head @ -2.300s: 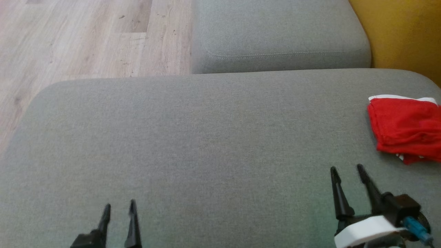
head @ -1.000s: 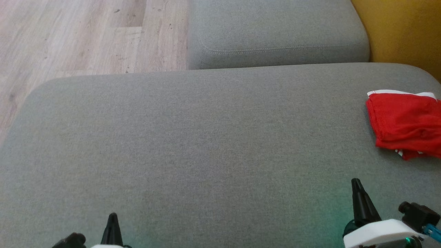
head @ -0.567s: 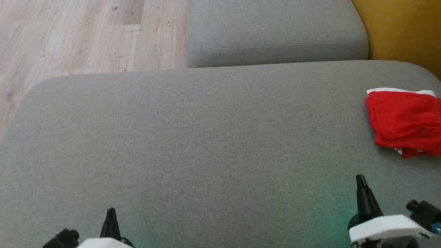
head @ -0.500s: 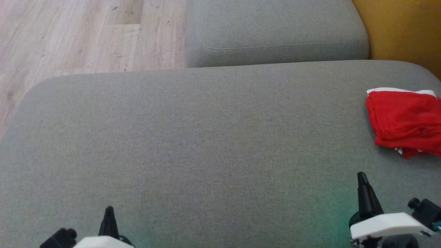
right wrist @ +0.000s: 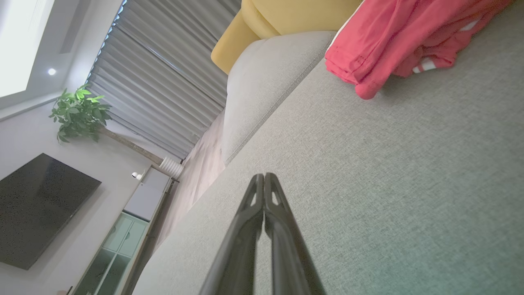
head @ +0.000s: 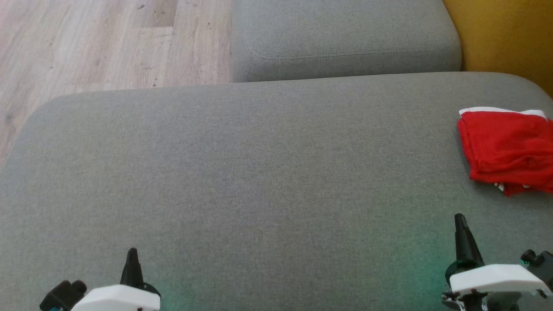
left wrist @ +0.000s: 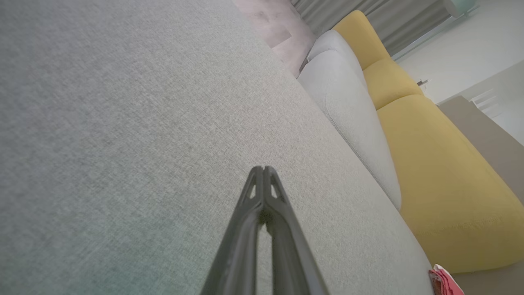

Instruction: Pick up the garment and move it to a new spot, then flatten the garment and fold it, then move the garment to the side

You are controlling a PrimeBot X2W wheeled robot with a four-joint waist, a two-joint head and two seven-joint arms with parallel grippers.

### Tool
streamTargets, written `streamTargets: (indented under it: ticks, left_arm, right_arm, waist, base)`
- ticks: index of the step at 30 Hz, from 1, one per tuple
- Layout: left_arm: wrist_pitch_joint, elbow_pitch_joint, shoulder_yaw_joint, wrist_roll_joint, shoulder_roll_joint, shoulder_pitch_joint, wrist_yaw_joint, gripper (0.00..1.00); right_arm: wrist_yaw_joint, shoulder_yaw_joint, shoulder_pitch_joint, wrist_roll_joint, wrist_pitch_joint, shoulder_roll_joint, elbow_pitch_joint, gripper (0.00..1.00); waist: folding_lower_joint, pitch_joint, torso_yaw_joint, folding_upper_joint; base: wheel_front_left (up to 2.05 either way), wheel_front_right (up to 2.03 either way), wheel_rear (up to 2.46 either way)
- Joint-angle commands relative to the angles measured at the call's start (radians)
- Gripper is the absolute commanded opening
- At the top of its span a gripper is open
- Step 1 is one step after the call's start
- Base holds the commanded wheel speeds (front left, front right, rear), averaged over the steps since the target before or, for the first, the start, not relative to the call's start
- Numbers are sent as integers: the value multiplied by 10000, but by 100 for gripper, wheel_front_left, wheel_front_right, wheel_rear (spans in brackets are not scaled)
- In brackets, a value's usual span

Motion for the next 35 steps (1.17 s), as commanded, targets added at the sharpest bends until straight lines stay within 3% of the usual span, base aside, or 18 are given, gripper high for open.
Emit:
streamTargets:
  ticks: [1,35]
  left_arm:
    - [63,-259,380,-208,11,-557,-94,0]
    - [973,-152,2029,-2854,-674,-1193,-1309,0]
  right_arm:
    - [37,37,-679,328,60,-230,-292,0]
    - [55,-369,-1391,4351,689,-258,-84,0]
  waist:
    - [-1,9,-5,0]
    - [-1,232,-124,0]
  base:
    - [0,0,0]
    - [0,0,0]
